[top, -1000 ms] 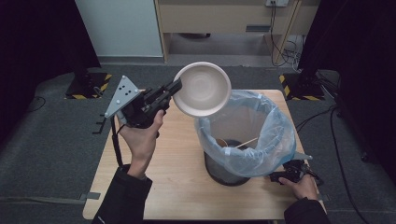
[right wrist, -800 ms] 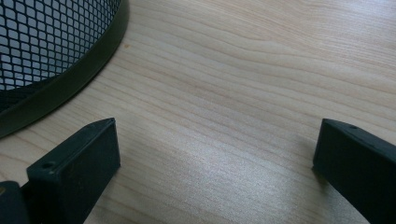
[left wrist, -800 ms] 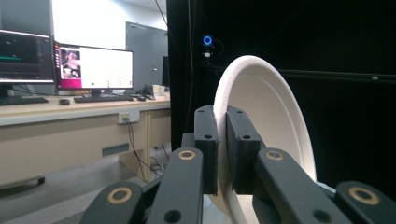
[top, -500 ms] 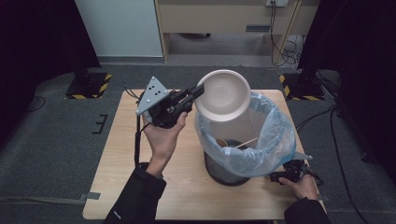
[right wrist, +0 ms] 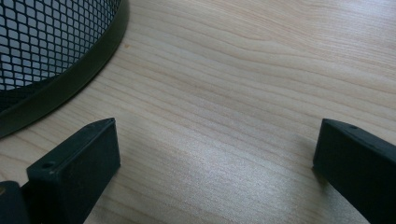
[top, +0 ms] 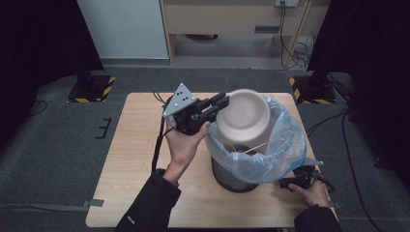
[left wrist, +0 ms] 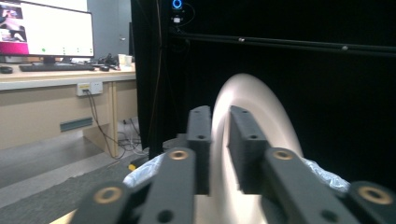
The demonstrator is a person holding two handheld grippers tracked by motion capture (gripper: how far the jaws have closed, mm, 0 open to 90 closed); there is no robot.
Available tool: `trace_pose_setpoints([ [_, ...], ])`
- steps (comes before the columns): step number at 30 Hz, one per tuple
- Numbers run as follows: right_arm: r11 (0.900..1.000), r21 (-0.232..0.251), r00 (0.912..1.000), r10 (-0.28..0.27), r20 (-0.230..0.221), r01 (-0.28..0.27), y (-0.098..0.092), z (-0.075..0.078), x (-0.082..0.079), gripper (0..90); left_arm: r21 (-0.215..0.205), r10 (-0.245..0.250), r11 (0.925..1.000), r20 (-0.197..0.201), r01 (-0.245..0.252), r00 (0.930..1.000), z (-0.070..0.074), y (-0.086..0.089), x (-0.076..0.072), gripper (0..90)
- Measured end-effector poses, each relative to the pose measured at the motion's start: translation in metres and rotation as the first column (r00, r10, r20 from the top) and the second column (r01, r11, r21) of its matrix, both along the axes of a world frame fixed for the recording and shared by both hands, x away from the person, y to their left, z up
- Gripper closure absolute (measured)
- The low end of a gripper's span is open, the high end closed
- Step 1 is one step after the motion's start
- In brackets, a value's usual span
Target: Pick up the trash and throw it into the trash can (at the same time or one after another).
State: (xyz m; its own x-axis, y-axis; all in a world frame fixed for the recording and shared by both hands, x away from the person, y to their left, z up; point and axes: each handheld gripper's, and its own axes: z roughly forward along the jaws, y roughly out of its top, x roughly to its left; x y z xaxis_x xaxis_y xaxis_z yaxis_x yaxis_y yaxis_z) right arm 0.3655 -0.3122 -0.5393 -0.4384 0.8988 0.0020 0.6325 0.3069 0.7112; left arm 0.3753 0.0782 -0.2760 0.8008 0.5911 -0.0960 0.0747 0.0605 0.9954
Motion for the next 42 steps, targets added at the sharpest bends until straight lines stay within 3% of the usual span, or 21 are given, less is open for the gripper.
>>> trace_pose_setpoints([
  [5, 1.0, 0.0, 1.0, 0.0, 0.0, 0.0, 0.0, 0.0, 0.0, 0.7, -0.013, 0.002, 0.9999, -0.003, -0.002, 1.0, -0.003, 0.011, -0.005, 60.7],
  [13, 1.0, 0.0, 1.0, 0.0, 0.0, 0.0, 0.0, 0.0, 0.0, 0.7, -0.016, 0.112, 0.9936, -0.001, -0.112, 0.9937, -0.013, 0.058, -0.022, 40.3],
  [20, 1.0, 0.0, 1.0, 0.0, 0.0, 0.0, 0.0, 0.0, 0.0, 0.7, 0.073, 0.215, 0.9748, -0.052, -0.211, 0.9753, -0.043, 0.091, -0.03, 31.5],
  [25, 1.0, 0.0, 1.0, 0.0, 0.0, 0.0, 0.0, 0.0, 0.0, 0.7, 0.163, 0.243, 0.9609, -0.105, -0.224, 0.9644, -0.073, 0.104, -0.032, 29.3],
  [29, 1.0, 0.0, 1.0, 0.0, 0.0, 0.0, 0.0, 0.0, 0.0, 0.7, 0.234, 0.262, 0.9472, -0.167, -0.22, 0.9506, -0.103, 0.115, -0.031, 27.7],
  [32, 1.0, 0.0, 1.0, 0.0, 0.0, 0.0, 0.0, 0.0, 0.0, 0.7, 0.296, 0.284, 0.9309, -0.217, -0.214, 0.9341, -0.128, 0.125, -0.03, 26.7],
  [35, 1.0, 0.0, 1.0, 0.0, 0.0, 0.0, 0.0, 0.0, 0.0, 0.7, 0.352, 0.32, 0.9106, -0.272, -0.216, 0.9074, -0.153, 0.138, -0.03, 25.4],
  [38, 1.0, 0.0, 1.0, 0.0, 0.0, 0.0, 0.0, 0.0, 0.0, 0.7, 0.392, 0.347, 0.8957, -0.321, -0.21, 0.8811, -0.177, 0.151, -0.03, 23.9],
  [40, 1.0, 0.0, 1.0, 0.0, 0.0, 0.0, 0.0, 0.0, 0.0, 0.7, 0.411, 0.361, 0.8904, -0.376, -0.195, 0.8534, -0.19, 0.159, -0.031, 23.8],
  [42, 1.0, 0.0, 1.0, 0.0, 0.0, 0.0, 0.0, 0.0, 0.0, 0.7, 0.453, 0.379, 0.8742, -0.411, -0.175, 0.8292, -0.2, 0.167, -0.03, 23.1],
])
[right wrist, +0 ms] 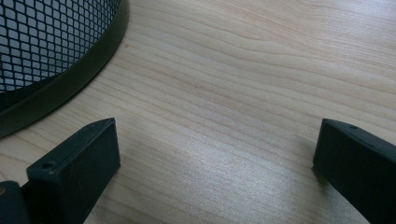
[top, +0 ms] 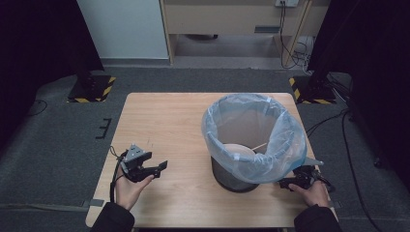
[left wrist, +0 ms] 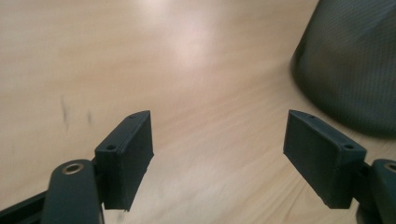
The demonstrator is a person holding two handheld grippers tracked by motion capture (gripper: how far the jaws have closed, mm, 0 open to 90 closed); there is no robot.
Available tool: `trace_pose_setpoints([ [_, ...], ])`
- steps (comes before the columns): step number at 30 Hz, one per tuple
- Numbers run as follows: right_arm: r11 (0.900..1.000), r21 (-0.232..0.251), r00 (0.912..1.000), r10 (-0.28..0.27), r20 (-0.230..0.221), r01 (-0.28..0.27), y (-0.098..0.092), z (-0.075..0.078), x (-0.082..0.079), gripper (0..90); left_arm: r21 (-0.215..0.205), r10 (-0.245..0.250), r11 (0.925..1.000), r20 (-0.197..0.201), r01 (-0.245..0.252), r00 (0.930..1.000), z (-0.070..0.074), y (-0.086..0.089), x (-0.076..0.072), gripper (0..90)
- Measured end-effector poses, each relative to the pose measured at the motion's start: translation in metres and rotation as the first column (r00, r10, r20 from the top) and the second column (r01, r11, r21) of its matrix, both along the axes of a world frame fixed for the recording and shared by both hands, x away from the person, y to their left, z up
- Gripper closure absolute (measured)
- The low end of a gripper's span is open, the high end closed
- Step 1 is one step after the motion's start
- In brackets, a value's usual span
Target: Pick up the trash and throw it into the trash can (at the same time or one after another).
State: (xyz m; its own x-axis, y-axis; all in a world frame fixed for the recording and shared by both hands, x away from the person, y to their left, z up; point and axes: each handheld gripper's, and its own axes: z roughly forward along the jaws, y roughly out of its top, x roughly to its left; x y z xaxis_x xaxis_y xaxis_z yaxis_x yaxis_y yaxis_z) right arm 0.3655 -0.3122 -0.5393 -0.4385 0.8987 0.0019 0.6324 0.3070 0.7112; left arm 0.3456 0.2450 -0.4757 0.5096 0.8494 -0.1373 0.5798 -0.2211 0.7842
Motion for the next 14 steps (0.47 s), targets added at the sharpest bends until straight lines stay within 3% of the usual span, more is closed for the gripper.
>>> trace_pose_setpoints([
  [7, 1.0, 0.0, 1.0, 0.001, 0.0, -0.001, 0.0, 0.0, 0.0, 0.7, 0.138, 0.053, 0.9897, -0.102, -0.039, 0.9934, -0.023, 0.019, 0.003, 19.5],
  [10, 1.0, 0.001, 1.0, 0.0, -0.001, 0.0, 0.0, 0.0, 0.0, 0.7, 0.168, 0.062, 0.985, -0.129, -0.04, 0.9896, -0.029, 0.02, 0.005, 18.6],
  [14, 1.0, 0.001, 1.0, 0.001, -0.001, -0.001, 0.0, 0.0, 0.0, 0.7, 0.178, 0.052, 0.9836, -0.15, -0.025, 0.9873, -0.033, 0.018, 0.008, 17.5],
])
